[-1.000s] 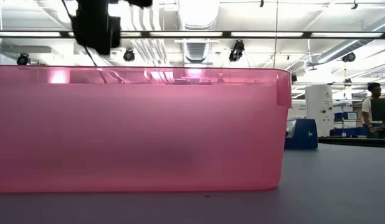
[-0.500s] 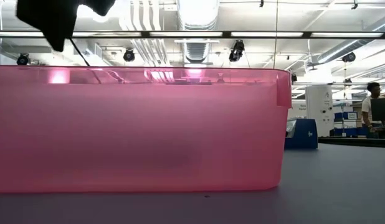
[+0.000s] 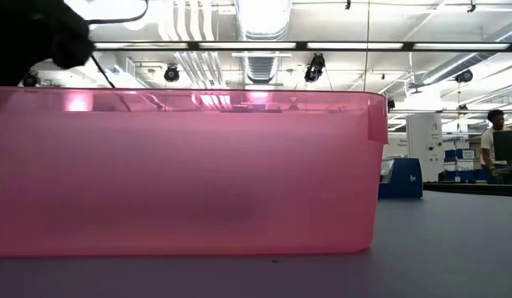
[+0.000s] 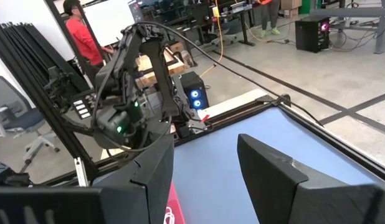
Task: Pick and place USB-C Cables
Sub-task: Put the black charger cable into the pink bin
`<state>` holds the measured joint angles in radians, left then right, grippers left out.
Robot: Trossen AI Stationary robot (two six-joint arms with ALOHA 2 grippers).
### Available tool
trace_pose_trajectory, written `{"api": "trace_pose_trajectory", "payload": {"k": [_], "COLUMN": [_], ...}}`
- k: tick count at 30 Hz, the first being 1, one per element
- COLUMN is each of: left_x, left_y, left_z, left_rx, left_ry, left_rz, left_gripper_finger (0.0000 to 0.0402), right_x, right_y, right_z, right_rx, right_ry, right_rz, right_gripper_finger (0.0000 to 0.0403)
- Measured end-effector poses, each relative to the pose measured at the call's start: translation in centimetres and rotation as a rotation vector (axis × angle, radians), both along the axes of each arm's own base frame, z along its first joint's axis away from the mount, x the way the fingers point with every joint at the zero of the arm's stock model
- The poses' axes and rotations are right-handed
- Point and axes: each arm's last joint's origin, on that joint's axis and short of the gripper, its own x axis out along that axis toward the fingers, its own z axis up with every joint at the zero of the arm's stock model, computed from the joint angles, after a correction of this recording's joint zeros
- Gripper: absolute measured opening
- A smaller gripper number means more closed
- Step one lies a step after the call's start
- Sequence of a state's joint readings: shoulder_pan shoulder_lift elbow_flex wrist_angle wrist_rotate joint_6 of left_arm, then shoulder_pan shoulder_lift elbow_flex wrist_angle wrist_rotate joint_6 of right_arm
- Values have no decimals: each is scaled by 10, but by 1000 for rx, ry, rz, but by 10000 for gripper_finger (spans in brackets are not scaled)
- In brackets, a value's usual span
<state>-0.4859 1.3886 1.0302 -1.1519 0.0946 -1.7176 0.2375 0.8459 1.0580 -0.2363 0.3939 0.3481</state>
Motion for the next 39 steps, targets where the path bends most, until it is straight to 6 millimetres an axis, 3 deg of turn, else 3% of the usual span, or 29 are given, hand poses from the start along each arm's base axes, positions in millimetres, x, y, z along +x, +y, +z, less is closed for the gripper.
{"api": "trace_pose_trajectory", "payload": {"k": [20,39], "left_x": [-28,-38], "left_y": [-22,-26], "left_z": [-59,-82], "left_rx": [-16,-44], "left_ry": [16,-7], "left_rz": [165,198], "left_gripper_finger": [152,152], "right_x": [0,0], "right_y": [0,0], "right_z": [0,0], "right_rx": [-7,-8], "right_ry": [1,1], "right_rz": [1,-2], "right_gripper_finger": [169,169]}}
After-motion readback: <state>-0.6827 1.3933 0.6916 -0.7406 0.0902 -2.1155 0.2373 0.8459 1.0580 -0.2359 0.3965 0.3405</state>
